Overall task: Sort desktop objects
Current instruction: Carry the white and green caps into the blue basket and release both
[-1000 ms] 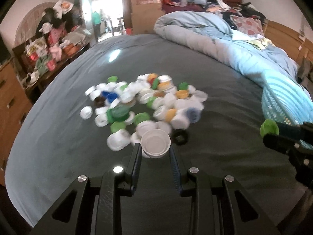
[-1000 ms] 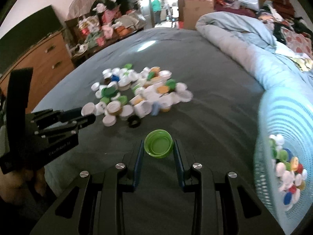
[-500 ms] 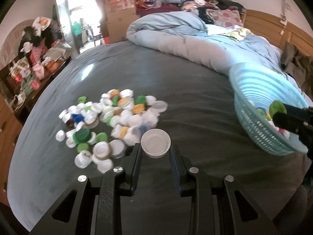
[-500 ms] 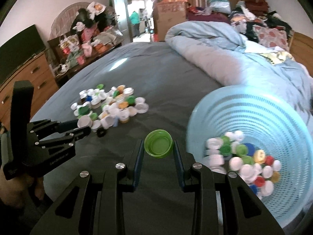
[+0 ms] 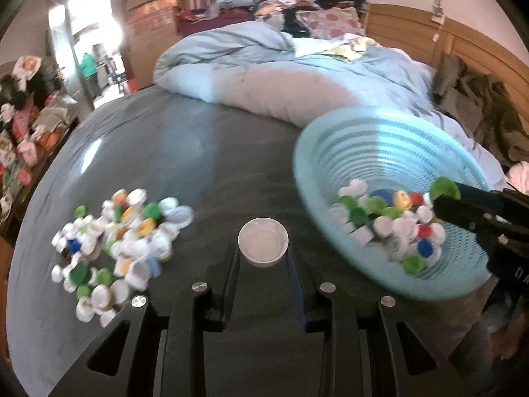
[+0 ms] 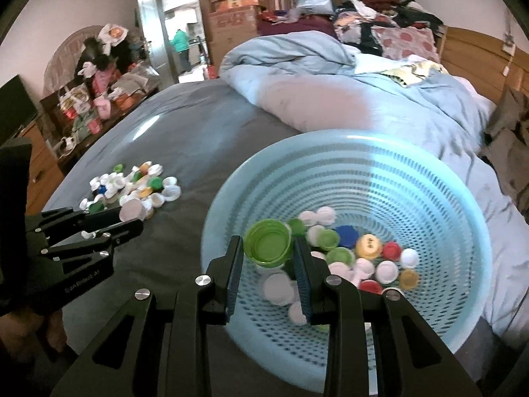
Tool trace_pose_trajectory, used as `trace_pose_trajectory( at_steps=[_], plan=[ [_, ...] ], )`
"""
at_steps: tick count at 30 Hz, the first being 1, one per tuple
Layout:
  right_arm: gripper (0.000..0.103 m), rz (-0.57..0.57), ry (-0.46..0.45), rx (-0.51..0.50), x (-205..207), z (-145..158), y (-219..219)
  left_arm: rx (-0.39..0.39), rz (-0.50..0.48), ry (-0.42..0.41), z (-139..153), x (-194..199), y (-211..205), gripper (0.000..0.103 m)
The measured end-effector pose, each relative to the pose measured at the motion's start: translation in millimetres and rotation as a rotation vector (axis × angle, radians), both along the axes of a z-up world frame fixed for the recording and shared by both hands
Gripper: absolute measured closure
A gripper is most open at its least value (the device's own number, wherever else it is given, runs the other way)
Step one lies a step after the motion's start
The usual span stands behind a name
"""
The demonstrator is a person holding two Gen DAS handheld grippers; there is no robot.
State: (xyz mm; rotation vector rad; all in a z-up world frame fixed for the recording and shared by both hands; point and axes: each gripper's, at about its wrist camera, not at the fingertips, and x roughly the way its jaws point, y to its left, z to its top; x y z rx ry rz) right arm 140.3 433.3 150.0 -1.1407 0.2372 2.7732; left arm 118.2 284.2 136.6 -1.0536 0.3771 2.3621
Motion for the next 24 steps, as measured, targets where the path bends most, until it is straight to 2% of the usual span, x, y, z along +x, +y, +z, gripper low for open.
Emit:
trace_pose_trajectory(
  at_steps=[7,11,14,20,24],
  plan=[
    [0.076,-0.041,0.015,-0.004,7.2,7.4,26.6,0.013,-0.065,0.003,18.5,-2.3,47.6,0.072],
    [0.076,-0.064,0.015,-0.008,9.1,8.7,44.4,0.023,-0.135,0.003,33.4,-0.4,86.2,0.072],
    [0.076,-0.085,0.002,-0.015,5.6,7.4,60.4,0.021,-0.201,-0.056,34.4,-3.1,119.1,0.072],
    [0.076,-0.13,-0.056,-0.064,-2.7,0.0,95.9,-0.073,-0.265,-0.159,17.6,-11.4,174.2,0.072],
    [0.076,-0.125,-0.135,-0.122,-11.0,-15.0,114.4,-0.167,-0.307,-0.226,0.2,-15.1,197.9,0.072]
  ],
)
